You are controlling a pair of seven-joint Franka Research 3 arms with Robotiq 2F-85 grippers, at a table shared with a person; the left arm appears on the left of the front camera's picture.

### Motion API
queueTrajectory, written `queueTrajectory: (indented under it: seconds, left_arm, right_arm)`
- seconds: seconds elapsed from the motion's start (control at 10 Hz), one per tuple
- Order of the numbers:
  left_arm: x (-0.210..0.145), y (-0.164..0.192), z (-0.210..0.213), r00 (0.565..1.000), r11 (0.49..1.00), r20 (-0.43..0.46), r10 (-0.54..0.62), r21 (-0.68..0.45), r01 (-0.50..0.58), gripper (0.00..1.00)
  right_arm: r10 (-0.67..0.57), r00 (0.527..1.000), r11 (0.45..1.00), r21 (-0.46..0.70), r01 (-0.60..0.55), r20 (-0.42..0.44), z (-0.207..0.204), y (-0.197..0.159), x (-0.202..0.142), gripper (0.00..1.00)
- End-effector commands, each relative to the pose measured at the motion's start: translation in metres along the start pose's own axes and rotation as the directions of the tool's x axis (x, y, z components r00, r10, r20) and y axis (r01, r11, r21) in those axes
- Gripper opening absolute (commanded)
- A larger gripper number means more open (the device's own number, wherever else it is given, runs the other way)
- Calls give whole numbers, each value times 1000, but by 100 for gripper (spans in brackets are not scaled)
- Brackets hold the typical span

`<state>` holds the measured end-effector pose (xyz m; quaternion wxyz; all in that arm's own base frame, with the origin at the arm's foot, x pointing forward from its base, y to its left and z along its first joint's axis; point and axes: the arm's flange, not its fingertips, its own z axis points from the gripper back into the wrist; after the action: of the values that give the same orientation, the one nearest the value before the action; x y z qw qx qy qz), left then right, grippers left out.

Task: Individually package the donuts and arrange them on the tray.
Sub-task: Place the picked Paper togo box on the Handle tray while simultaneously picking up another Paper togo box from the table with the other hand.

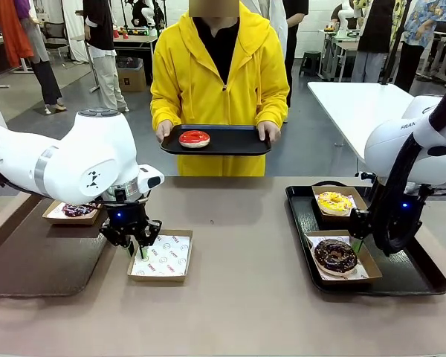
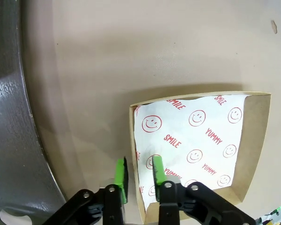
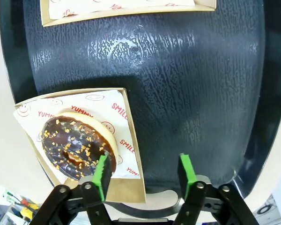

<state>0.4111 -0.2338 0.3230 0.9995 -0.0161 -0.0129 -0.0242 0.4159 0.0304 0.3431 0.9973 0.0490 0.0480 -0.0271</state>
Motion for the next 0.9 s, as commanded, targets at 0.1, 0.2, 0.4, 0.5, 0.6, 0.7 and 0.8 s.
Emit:
queueTrajectory:
  seconds: [0.1, 0.2, 0.4, 0.5, 0.6, 0.7, 0.8]
  left_arm:
    - [3, 1, -3, 1000, 1000, 0, -3, -30, 3, 0]
    - [3, 2, -2, 1000, 999, -1, -4, -32, 4, 0]
    - [3, 2, -1, 1000, 999, -1, -3, -32, 3, 0]
    - [3, 2, -1, 1000, 1000, -1, -2, -31, 2, 0]
    - [3, 2, 1, 1000, 1000, 2, -1, -30, 1, 0]
    - [4, 2, 8, 1000, 999, -4, 10, -31, -10, 0]
    - [4, 3, 23, 1000, 998, -11, 1, -56, -2, 0]
  right_arm:
    - [4, 1000, 1000, 25, -4, 7, -3, -1, 2, 100]
    - [3, 1000, 1000, 26, -3, 6, -2, -1, 1, 100]
    - [1, 1000, 1000, 26, -1, 3, -2, -1, 1, 100]
    - [0, 1000, 1000, 26, 0, 3, -1, -1, 1, 100]
    - [-2, 1000, 999, 35, 2, 10, 2, -2, -2, 100]
    - [6, 1000, 997, 77, -8, 24, 14, -5, -11, 100]
    - [9, 999, 986, 167, -17, 48, 38, -13, -23, 100]
